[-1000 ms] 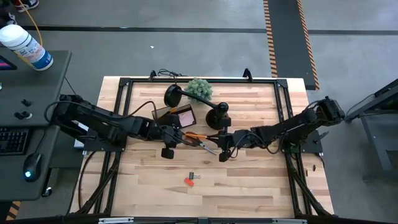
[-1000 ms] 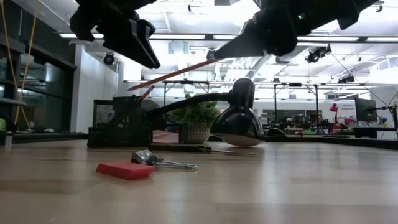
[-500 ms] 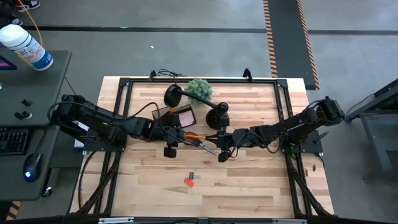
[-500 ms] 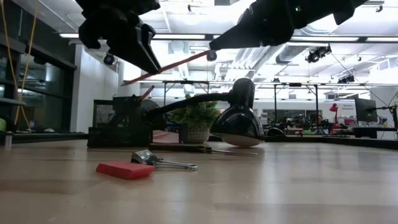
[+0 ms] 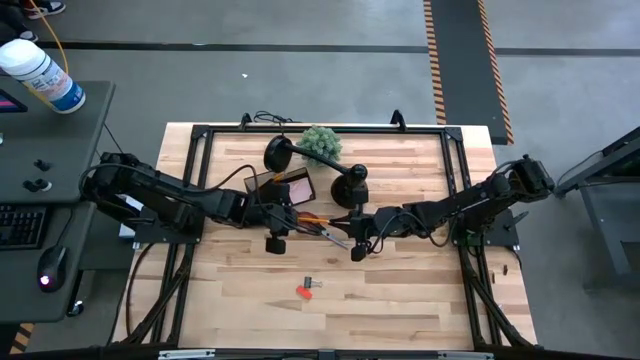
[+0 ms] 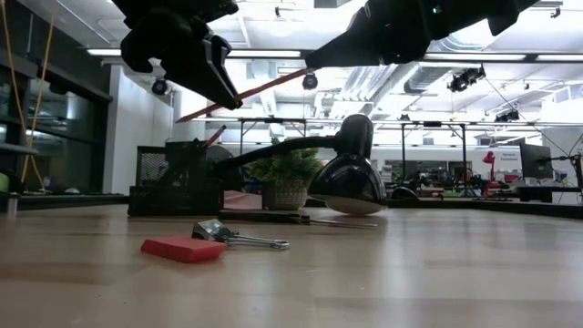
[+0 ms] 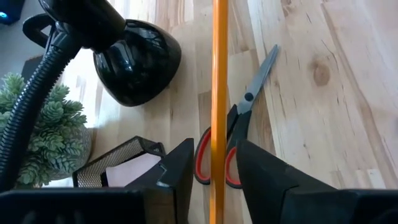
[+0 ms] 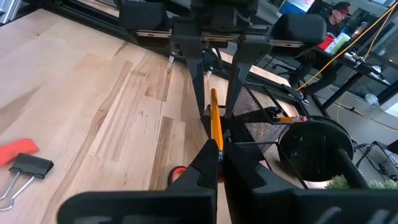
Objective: Pick and place office supplies into organizer
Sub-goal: Put the orange pencil into the black desk organizer
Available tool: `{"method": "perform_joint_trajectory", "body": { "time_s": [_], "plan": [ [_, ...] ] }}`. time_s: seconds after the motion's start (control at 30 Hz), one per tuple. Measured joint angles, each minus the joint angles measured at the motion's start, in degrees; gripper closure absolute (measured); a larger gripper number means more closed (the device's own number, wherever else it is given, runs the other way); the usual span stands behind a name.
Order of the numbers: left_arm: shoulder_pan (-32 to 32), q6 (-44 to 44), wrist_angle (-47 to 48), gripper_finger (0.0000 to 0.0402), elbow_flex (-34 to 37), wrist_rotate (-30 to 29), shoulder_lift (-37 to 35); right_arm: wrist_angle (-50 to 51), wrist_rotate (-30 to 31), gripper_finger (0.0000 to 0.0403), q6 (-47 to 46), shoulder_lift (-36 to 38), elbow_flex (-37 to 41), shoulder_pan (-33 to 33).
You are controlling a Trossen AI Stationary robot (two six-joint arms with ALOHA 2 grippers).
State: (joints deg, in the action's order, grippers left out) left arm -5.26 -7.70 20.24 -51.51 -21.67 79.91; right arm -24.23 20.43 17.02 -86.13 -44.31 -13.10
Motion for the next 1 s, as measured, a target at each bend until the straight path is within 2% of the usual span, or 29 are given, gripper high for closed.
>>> {"method": "perform_joint_trajectory", "body": {
  "time_s": [0.3, 0.5, 0.67, 0.83, 1.0],
  "plan": [
    [0.02, 0.02, 0.1, 0.0392, 0.0, 0.0, 0.0, 0.0, -0.02, 0.0402, -0.02, 0.0, 0.0, 0.0],
    [0.02, 1.46, 0.14, 0.0384, 0.0, -0.01, -0.01, 0.25, -0.76, 0.0402, -0.04, 0.0, 0.0, 0.0],
    [0.0, 4.4, 0.14, 0.0393, 0.0, -0.97, -0.02, 0.37, -0.57, 0.0368, 0.28, 0.0, 0.0, 0.04],
    [-0.07, 7.18, 0.15, 0.0397, 0.83, -5.07, -0.04, -0.01, 1.37, 0.0318, 1.3, -0.02, 0.0, 0.02],
    [0.13, 11.87, 0.0, 0.0399, 3.14, -15.75, -0.79, 0.09, 1.73, 0.0284, 1.51, -0.02, 0.0, -0.15]
  ]
}}
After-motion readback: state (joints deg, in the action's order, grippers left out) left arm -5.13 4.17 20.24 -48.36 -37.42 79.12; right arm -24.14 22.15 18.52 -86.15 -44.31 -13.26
